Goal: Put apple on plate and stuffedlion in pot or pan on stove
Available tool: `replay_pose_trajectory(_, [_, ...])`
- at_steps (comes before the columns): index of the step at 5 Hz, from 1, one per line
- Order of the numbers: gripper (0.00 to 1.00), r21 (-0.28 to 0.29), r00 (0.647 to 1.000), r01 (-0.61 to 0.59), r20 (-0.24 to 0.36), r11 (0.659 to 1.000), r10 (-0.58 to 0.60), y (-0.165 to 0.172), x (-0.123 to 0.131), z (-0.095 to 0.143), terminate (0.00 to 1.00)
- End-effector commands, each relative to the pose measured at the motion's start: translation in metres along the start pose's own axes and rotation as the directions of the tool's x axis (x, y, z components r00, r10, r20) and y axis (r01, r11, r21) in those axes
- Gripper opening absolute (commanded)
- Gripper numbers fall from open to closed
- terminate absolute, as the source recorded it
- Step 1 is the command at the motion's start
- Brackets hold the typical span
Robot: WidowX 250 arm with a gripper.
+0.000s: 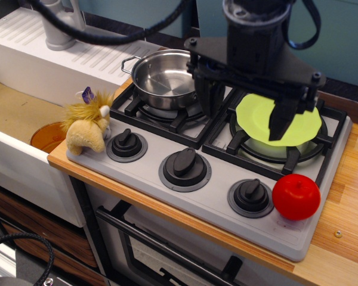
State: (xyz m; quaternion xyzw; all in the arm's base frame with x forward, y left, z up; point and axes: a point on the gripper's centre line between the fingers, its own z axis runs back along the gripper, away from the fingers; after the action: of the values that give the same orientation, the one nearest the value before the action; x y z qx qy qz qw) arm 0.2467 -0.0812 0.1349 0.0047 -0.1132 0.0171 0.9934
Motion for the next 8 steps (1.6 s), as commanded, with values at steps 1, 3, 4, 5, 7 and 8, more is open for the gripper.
replay_pose_trajectory(1, [1.00, -0.005, 1.000, -0.015, 0.018, 1.000, 0.015, -0.014, 0.011, -0.001, 0.00])
replay_pose_trajectory(3, [1.00, -0.033, 0.999, -0.040, 0.009, 0.999, 0.040, -0.032, 0.008, -0.009, 0.00])
replay_pose_trajectory(4, [1.00, -0.040, 0.998, -0.050, 0.027, 0.998, 0.051, -0.045, 0.002, -0.016, 0.00])
replay_pose_trajectory(5, [1.00, -0.044, 0.997, -0.051, 0.054, 0.998, 0.053, -0.056, -0.002, -0.028, 0.00])
replay_pose_trajectory(7, [1.00, -0.051, 0.991, -0.047, 0.121, 0.998, 0.053, -0.070, -0.011, -0.055, 0.00])
replay_pose_trajectory(8, [1.00, -0.051, 0.990, -0.050, 0.131, 0.997, 0.056, -0.072, -0.014, -0.060, 0.00])
